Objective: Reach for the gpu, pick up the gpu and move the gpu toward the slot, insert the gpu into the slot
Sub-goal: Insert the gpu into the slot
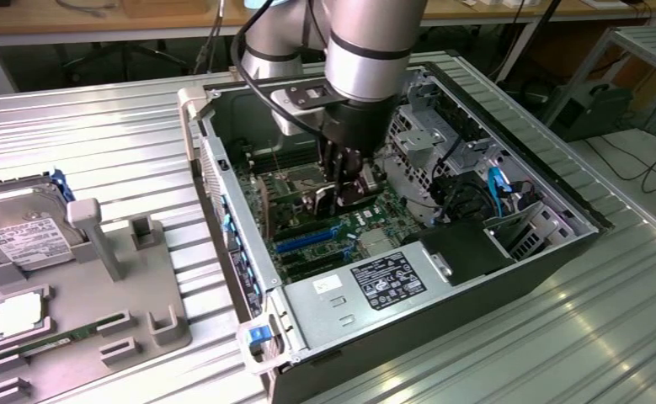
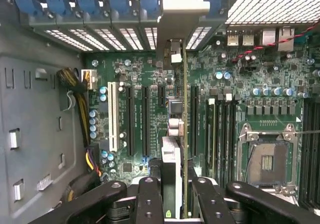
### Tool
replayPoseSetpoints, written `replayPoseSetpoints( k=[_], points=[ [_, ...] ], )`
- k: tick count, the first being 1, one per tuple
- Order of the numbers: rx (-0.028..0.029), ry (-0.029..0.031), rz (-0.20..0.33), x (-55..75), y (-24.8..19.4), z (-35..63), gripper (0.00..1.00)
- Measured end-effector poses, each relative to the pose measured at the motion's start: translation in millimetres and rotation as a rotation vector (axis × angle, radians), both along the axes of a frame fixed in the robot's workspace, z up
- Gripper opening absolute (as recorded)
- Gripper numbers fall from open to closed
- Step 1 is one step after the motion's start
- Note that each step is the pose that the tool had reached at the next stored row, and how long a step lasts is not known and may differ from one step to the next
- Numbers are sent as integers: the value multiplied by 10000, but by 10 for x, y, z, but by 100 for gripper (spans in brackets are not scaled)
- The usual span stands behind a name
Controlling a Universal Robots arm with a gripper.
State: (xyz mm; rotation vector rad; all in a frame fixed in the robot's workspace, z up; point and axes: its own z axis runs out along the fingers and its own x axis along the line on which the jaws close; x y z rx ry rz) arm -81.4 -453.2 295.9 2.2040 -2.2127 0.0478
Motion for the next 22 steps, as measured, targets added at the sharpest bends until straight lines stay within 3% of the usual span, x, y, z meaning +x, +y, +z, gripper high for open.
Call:
replayPoseSetpoints(
  k=[7, 18, 22],
  points=[
    [-2, 15, 1, -63, 53, -125, 28],
    [-4, 290, -132, -63, 53, -264, 28],
    [-3, 329, -133, -63, 53, -290, 28]
  ],
)
